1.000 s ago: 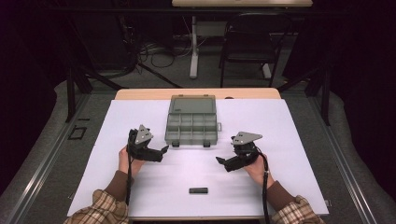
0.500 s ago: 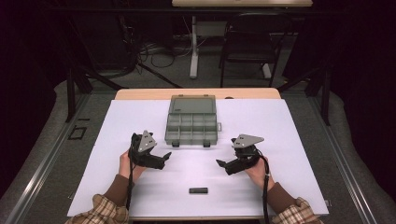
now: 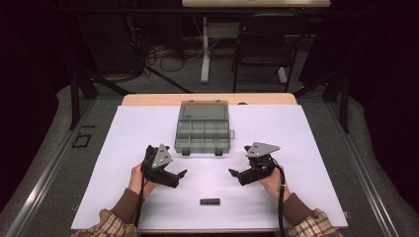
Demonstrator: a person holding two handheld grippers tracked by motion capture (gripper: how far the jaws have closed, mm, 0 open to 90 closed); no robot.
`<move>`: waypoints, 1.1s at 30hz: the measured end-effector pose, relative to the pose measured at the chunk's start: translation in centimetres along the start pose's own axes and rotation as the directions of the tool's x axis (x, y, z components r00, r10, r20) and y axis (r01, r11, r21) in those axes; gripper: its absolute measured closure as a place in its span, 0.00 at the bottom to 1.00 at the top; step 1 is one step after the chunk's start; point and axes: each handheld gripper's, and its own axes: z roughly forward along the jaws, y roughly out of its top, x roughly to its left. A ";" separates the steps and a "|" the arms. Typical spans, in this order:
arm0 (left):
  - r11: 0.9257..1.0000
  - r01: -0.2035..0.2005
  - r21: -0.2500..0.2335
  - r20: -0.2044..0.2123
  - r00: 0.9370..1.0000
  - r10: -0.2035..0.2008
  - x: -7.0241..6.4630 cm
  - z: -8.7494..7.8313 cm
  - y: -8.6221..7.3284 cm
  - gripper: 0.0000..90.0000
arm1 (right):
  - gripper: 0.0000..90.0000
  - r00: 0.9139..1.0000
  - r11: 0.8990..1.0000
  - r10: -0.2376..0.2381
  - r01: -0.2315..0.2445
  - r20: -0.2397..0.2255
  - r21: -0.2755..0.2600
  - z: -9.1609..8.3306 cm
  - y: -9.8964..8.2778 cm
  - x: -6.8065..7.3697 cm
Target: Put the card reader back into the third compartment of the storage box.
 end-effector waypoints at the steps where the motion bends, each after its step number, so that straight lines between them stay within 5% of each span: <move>1: 1.000 0.000 0.000 0.005 1.000 0.000 -0.1 0.0 0.0 0.00 | 0.00 1.000 1.000 0.000 0.000 0.000 -0.001 0.0 0.0 0.0; 7: 1.000 -0.022 -0.001 0.022 1.000 0.022 -0.7 -0.2 0.4 0.00 | 0.00 1.000 1.000 -0.007 0.007 0.001 -0.002 0.1 0.0 0.0; 18: 0.997 -0.075 0.031 0.114 0.991 0.071 -2.3 0.3 1.2 0.00 | 0.00 1.000 1.000 -0.019 0.019 -0.006 0.008 0.3 0.0 0.2; 28: 0.990 -0.120 0.068 0.175 0.979 0.107 -3.5 0.4 1.8 0.00 | 0.00 1.000 1.000 -0.018 0.018 -0.011 0.009 0.4 0.0 0.2; 33: 0.982 -0.159 0.100 0.218 0.967 0.134 -4.2 0.7 2.3 0.00 | 0.00 1.000 1.000 -0.015 0.016 -0.014 0.016 0.5 -0.1 0.2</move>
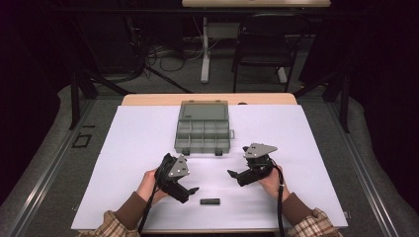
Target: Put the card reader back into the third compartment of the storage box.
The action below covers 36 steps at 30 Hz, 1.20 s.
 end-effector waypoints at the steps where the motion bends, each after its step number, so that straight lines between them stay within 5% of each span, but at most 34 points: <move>1: 1.000 -0.007 0.010 0.011 1.000 0.007 -0.1 0.1 0.1 0.00 | 0.00 1.000 1.000 -0.003 0.003 0.001 0.002 0.0 0.0 0.0; 10: 0.996 -0.068 0.064 0.056 0.996 0.065 -1.1 0.4 1.3 0.00 | 0.00 1.000 1.000 -0.009 0.009 0.001 0.000 -0.1 0.0 0.1; 18: 0.985 -0.107 0.138 0.083 0.992 0.096 -2.2 1.0 2.4 0.01 | 0.00 1.000 1.000 -0.008 0.008 0.004 0.009 0.0 0.0 0.0; 30: 0.938 -0.192 0.288 0.152 0.976 0.154 -3.7 2.3 3.8 0.19 | 0.00 1.000 1.000 -0.014 0.014 0.007 0.026 0.2 0.0 0.0; 36: 0.930 -0.208 0.304 0.234 0.962 0.139 -3.8 2.8 4.1 0.39 | 0.00 1.000 0.999 0.000 0.000 -0.006 0.033 0.3 -0.1 0.0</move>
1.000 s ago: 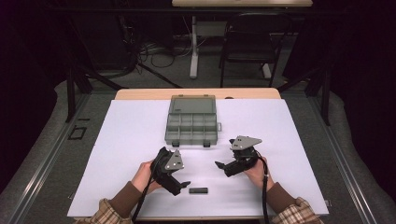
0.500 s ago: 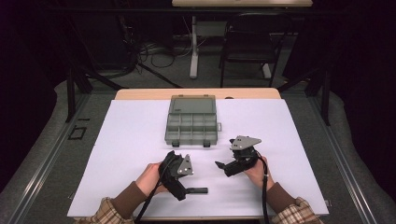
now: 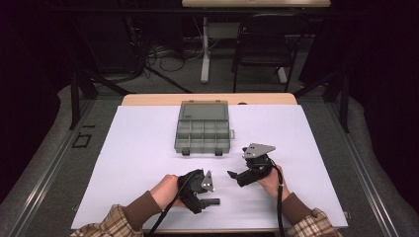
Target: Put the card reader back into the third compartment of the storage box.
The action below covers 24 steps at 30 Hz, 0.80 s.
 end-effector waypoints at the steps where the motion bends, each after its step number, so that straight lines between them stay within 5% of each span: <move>1: 1.000 -0.005 0.012 0.003 1.000 0.005 0.0 0.0 0.1 0.42 | 0.00 1.000 1.000 0.002 -0.002 -0.001 0.001 0.0 0.0 0.0; 12: 0.993 -0.060 0.105 0.067 0.996 0.053 0.0 0.3 1.3 0.68 | 0.00 1.000 1.000 0.003 -0.002 -0.005 0.015 0.2 -0.1 0.0; 24: 0.984 -0.077 0.164 0.108 0.992 0.060 0.3 1.3 1.9 0.73 | 0.00 1.000 1.000 0.005 -0.005 -0.003 0.018 0.2 -0.2 -0.1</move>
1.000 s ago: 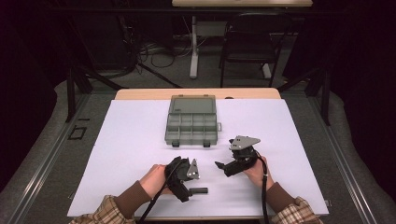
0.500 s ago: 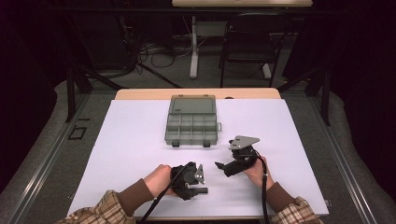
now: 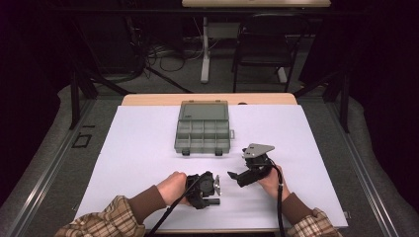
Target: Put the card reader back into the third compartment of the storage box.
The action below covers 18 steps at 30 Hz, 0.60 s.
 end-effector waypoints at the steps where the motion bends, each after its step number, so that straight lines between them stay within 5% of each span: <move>1: 1.000 0.004 0.001 0.007 1.000 -0.004 0.1 0.1 0.0 0.73 | 0.00 1.000 1.000 0.002 -0.002 0.001 -0.001 0.0 0.0 0.0; 8: 1.000 0.006 0.011 0.042 0.999 -0.006 0.6 0.3 -0.1 0.76 | 0.00 1.000 1.000 0.000 0.000 -0.003 0.006 0.1 -0.1 0.0; 18: 0.999 -0.026 0.045 0.030 0.999 0.025 0.5 0.4 0.4 0.81 | 0.00 1.000 1.000 0.003 -0.003 -0.005 0.015 0.4 -0.1 0.1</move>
